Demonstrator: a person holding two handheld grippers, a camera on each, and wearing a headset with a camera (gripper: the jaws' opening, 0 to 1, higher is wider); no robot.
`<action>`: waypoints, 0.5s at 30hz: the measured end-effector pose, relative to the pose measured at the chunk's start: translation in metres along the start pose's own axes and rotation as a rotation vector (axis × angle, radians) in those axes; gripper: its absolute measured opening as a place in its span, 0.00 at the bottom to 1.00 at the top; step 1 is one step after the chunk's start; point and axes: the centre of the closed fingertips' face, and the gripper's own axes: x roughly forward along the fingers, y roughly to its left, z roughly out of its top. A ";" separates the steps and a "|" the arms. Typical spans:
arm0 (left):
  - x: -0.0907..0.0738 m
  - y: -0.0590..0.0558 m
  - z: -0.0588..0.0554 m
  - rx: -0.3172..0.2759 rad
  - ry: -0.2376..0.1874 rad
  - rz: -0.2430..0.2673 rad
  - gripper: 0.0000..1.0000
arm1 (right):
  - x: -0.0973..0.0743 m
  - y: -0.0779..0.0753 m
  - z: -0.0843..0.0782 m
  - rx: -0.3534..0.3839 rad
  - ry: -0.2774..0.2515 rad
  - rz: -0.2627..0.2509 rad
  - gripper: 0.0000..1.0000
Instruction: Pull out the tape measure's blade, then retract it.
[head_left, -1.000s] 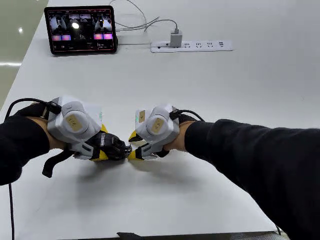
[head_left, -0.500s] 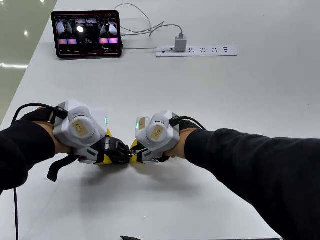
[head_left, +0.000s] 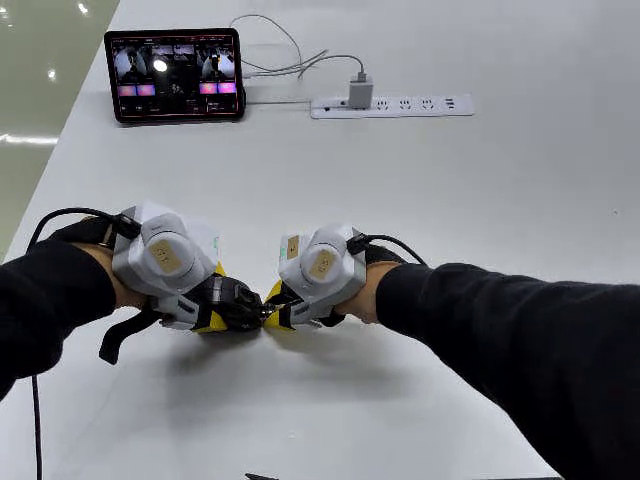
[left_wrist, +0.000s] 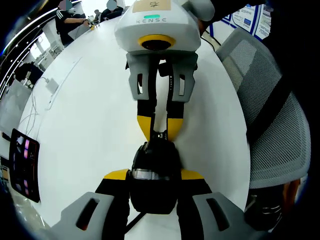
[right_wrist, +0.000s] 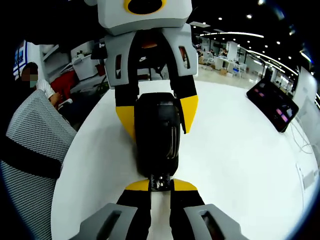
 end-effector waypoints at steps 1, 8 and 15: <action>0.000 0.000 0.000 -0.002 0.001 0.000 0.30 | 0.000 0.000 0.000 -0.004 0.000 -0.001 0.09; 0.001 0.001 -0.001 0.000 0.004 0.005 0.30 | -0.004 -0.001 -0.005 0.004 0.001 -0.009 0.09; 0.002 0.001 -0.002 0.010 0.023 0.007 0.31 | -0.007 -0.002 -0.008 -0.026 0.002 -0.006 0.09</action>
